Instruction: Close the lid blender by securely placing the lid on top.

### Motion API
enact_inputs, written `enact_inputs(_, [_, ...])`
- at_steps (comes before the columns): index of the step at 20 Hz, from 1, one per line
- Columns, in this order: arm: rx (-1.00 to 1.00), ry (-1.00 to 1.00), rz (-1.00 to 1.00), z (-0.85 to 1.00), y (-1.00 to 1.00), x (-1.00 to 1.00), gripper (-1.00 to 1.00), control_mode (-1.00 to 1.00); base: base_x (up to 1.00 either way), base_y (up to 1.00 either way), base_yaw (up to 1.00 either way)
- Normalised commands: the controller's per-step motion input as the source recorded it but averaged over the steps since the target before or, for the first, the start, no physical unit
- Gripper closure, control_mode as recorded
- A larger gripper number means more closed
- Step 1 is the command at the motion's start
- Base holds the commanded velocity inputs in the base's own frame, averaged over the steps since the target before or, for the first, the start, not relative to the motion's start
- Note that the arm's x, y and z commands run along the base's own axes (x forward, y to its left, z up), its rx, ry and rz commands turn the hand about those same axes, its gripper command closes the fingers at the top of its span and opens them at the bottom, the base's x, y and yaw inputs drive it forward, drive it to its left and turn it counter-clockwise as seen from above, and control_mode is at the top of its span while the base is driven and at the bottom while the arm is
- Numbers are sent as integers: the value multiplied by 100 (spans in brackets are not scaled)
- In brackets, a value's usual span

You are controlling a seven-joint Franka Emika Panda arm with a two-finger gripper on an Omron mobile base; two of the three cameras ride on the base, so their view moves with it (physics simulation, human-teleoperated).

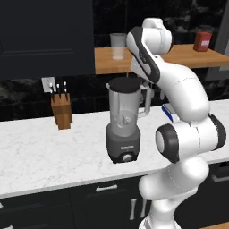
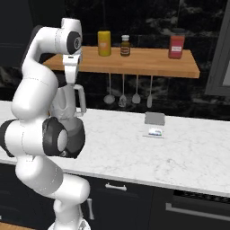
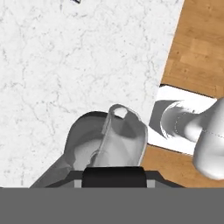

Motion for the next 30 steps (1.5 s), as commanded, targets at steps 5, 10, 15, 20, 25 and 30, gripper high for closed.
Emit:
enact_inputs(5, [0,1,-17,-8,0,14,100,-100,0,0,0])
enact_inputs(10, [0,0,-22,0,-9,11,100,-100,0,0,0])
enact_inputs(15, [0,0,-21,0,-34,4,100,-100,0,0,0])
enact_inputs(20, [-2,0,-14,-23,-9,9,100,-100,0,0,0])
enact_inputs(25, [-7,-4,0,-48,1,1,100,-100,0,0,0])
enact_inputs(30, [-1,-1,0,-26,-5,0,-100,-100,0,0,0])
